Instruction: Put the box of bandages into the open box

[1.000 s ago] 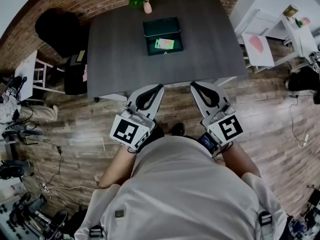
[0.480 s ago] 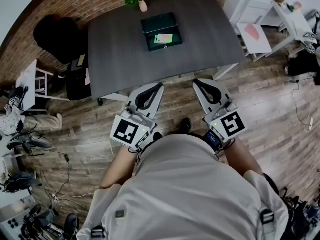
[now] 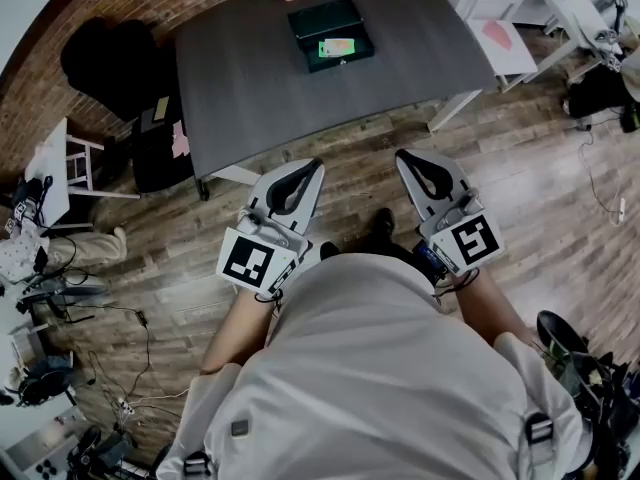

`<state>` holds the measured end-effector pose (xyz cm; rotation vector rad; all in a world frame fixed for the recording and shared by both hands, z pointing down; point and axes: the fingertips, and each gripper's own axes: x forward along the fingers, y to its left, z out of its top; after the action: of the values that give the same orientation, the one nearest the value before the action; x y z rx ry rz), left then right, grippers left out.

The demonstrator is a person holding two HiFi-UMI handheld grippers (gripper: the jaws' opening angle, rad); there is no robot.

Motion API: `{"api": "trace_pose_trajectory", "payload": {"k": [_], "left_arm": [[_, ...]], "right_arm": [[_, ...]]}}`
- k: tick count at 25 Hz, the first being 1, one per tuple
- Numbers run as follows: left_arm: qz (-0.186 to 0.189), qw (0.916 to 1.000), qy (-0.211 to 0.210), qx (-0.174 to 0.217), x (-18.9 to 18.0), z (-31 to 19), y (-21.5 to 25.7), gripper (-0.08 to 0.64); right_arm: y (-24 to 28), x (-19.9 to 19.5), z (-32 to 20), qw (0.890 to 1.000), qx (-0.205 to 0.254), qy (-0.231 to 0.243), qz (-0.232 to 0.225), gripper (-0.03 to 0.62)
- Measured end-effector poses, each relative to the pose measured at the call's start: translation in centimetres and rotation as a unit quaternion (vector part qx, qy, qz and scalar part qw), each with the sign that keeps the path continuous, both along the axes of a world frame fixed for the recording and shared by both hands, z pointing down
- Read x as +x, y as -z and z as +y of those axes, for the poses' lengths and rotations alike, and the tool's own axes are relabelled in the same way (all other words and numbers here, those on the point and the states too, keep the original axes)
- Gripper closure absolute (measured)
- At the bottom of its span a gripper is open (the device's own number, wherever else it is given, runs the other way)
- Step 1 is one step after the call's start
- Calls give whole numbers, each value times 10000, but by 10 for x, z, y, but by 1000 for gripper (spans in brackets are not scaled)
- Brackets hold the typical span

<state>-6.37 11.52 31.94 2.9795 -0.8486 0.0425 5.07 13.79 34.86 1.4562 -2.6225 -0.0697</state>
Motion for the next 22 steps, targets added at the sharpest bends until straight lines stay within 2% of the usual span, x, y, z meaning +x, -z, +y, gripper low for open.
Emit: {"api": "trace_pose_trajectory", "payload": {"k": [5, 11, 14, 22], "left_arm": [[43, 9999, -160, 27, -28, 22, 1, 545], [4, 9996, -242, -111, -57, 49, -12, 545], [76, 9997, -191, -100, -67, 55, -11, 545], [114, 9997, -198, 30, -85, 64, -10, 545]], "right_arm": [[0, -35, 27, 10000, -51, -69, 27, 569], [-5, -79, 55, 9998, -141, 120, 42, 571], [-7, -93, 63, 9993, -372, 27, -99, 571], [-6, -119, 73, 9995, -265, 61, -141, 571]]}}
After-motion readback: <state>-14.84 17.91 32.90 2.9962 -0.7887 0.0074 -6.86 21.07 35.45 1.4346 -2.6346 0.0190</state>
